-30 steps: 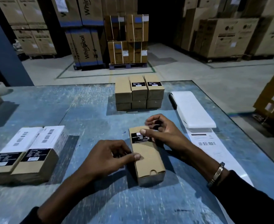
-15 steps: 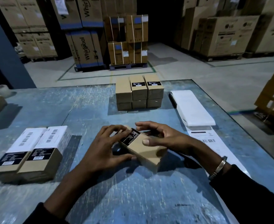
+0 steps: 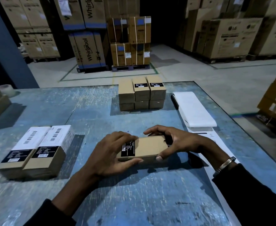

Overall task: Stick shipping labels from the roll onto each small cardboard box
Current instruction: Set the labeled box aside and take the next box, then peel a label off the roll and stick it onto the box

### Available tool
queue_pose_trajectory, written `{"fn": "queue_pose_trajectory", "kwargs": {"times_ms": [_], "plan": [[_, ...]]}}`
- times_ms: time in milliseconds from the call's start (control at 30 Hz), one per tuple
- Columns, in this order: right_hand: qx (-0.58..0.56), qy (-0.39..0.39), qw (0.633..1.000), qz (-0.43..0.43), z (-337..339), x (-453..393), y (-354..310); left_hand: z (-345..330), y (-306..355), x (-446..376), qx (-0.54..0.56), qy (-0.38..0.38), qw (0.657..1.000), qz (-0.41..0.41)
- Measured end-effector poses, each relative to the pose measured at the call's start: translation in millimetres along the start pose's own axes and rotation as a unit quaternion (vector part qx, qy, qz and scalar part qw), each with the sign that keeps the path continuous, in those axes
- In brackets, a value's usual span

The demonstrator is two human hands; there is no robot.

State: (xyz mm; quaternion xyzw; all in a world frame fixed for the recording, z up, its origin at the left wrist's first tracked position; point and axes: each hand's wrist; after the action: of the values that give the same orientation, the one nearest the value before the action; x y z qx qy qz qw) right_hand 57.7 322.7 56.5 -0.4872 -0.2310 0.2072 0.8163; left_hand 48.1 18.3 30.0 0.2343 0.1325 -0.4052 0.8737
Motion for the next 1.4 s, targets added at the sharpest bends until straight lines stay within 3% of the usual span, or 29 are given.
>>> {"fn": "queue_pose_trajectory", "kwargs": {"times_ms": [67,167,333,400,533,633,733,933,1033,1200,1400], "plan": [[-0.009,0.001,1.000,-0.006,1.8,0.5,-1.1,0.4,0.0,0.0,0.028,-0.024,0.999,0.006],[-0.001,0.017,1.000,-0.010,3.8,7.8,-12.7,1.1,3.0,0.9,0.016,-0.001,1.000,-0.004],[-0.019,0.225,0.974,0.025,22.5,33.2,-30.0,8.6,34.3,6.7,-0.094,0.103,0.987,-0.082],[-0.012,0.272,0.962,0.023,31.8,57.5,-32.1,5.3,60.9,8.6,-0.109,0.139,0.978,-0.114],[0.108,0.256,0.960,-0.037,34.1,116.4,-12.1,-28.4,124.8,5.7,-0.047,0.156,0.979,-0.123],[0.206,0.276,0.934,-0.097,17.7,153.9,23.8,-62.6,160.7,-3.1,-0.015,0.107,0.984,-0.143],[0.156,0.314,0.933,-0.083,-17.3,179.6,63.5,-96.0,173.2,-10.1,-0.032,0.023,0.994,-0.105],[0.280,0.334,0.899,-0.044,-70.3,211.1,84.2,-110.2,173.6,0.2,-0.026,-0.050,0.997,-0.052],[0.267,0.335,0.903,-0.031,-89.2,226.7,78.7,-105.2,193.7,21.8,-0.002,-0.026,0.999,-0.030],[0.250,0.360,0.899,0.002,-113.7,252.3,74.5,-105.8,256.3,85.3,0.095,0.084,0.991,0.033],[0.278,0.367,0.886,0.058,-123.0,265.8,82.0,-141.0,287.8,103.4,0.262,0.083,0.931,0.241]]}}
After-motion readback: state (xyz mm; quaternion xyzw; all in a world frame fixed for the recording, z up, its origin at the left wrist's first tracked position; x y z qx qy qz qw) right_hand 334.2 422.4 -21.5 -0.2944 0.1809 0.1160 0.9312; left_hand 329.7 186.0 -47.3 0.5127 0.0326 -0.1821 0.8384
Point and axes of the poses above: each hand's wrist, its own x-axis away from the middle knuckle, its own z-axis out of the back of the hand, y = z × x, and after that the axes turned 5 degrees about -y, right-handed
